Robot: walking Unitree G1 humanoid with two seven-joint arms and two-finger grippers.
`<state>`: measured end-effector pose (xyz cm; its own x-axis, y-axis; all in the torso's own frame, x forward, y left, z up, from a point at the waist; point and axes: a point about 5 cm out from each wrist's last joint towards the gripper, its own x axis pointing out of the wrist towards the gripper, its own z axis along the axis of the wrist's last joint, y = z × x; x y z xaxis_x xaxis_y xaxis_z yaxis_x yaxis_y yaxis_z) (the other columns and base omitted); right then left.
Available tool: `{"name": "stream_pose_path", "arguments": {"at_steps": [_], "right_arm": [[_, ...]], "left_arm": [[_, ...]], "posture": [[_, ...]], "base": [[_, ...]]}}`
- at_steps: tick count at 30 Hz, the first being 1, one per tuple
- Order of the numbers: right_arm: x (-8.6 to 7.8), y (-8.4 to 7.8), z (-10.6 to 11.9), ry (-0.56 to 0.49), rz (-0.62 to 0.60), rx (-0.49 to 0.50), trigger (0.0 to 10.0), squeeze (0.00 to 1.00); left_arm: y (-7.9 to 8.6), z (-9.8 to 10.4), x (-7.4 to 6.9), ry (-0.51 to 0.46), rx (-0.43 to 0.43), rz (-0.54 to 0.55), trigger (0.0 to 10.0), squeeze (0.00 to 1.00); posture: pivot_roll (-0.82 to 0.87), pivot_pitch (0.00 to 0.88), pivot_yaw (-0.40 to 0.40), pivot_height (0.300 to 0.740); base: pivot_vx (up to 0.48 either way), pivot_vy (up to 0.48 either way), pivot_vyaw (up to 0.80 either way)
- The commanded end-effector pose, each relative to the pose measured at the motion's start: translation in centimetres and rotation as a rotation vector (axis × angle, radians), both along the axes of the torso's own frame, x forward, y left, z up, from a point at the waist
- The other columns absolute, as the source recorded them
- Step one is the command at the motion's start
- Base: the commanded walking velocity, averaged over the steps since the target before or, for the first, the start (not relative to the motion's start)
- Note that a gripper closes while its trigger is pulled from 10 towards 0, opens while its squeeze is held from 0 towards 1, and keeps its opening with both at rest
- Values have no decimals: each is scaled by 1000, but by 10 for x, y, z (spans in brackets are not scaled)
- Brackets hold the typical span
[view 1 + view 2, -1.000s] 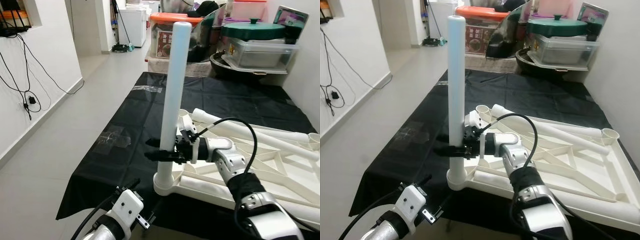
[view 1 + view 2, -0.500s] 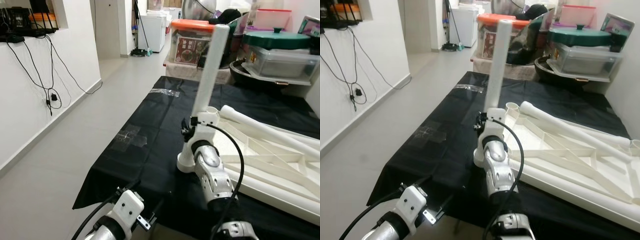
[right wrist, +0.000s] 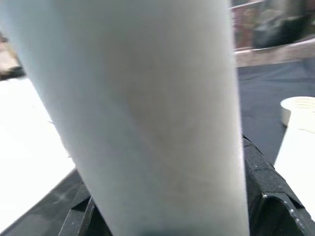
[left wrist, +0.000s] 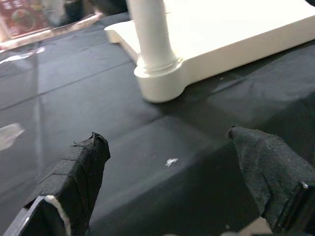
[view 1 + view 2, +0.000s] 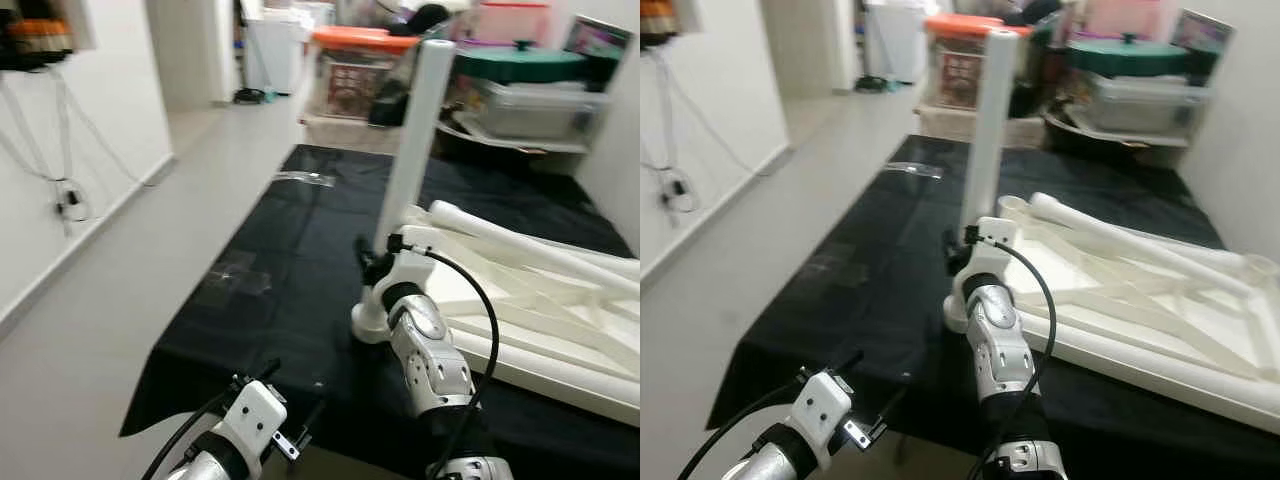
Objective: Building children table
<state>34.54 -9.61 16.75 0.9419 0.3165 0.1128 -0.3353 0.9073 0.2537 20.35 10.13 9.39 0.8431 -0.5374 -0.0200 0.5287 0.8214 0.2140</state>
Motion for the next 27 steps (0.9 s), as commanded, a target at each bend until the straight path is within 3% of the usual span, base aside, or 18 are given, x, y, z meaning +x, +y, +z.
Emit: {"name": "stream_pose_path", "arguments": {"at_steps": [1,2,4,5,7,8,11,12,14,19,21,24,25,27], "right_arm": [[-4,14,-7,23,280,33,10000,0],[-4,14,-7,23,280,33,10000,0],[-4,0,-8,27,495,-62,10000,0],[-4,0,-8,27,495,-62,10000,0],[-4,-12,-5,40,714,-151,10000,0],[-4,-12,-5,40,714,-151,10000,0],[-10,-13,-1,46,1009,-237,10000,0],[-10,-13,-1,46,1009,-237,10000,0],[-10,-6,4,34,1127,-261,10000,0],[-11,-1,6,28,1171,-249,10000,0],[-15,12,4,22,1279,-269,10000,0],[-16,17,2,24,1321,-286,10000,0],[-18,21,-3,24,1334,-322,0,0],[-18,22,-7,23,1318,-351,0,0]], "left_arm": [[0,-1,-1,4,1,-4,10000,0],[0,-1,-1,4,1,-4,10000,0],[0,0,0,3,1,-5,10000,0],[0,0,0,3,1,-5,10000,0],[1,0,0,3,2,-6,10000,0],[1,0,0,3,2,-6,10000,0],[1,0,0,1,5,-3,10000,0],[1,0,0,1,5,-3,10000,0],[1,0,0,0,7,-1,10000,0],[1,0,0,-1,7,1,10000,0],[1,1,-1,1,5,2,10000,0],[1,1,-2,2,4,2,10000,0],[1,1,-2,3,3,1,10000,0],[1,0,-2,4,3,0,10000,0]], "posture": [[99,0,-61,740],[99,0,-61,740],[99,0,-59,740],[99,0,-59,740],[98,0,-58,740],[98,0,-58,740],[109,0,-62,740],[109,0,-62,740],[117,0,-63,740],[115,0,-68,740],[119,0,-67,740],[120,0,-67,740],[118,0,-65,740],[117,0,-66,740]], "base": [[0,0,0],[0,0,0],[0,0,0],[0,0,0],[0,0,0],[0,0,0],[0,0,0],[0,0,0],[0,0,0],[0,0,0],[0,0,0],[0,0,0],[0,0,0],[0,0,0]]}}
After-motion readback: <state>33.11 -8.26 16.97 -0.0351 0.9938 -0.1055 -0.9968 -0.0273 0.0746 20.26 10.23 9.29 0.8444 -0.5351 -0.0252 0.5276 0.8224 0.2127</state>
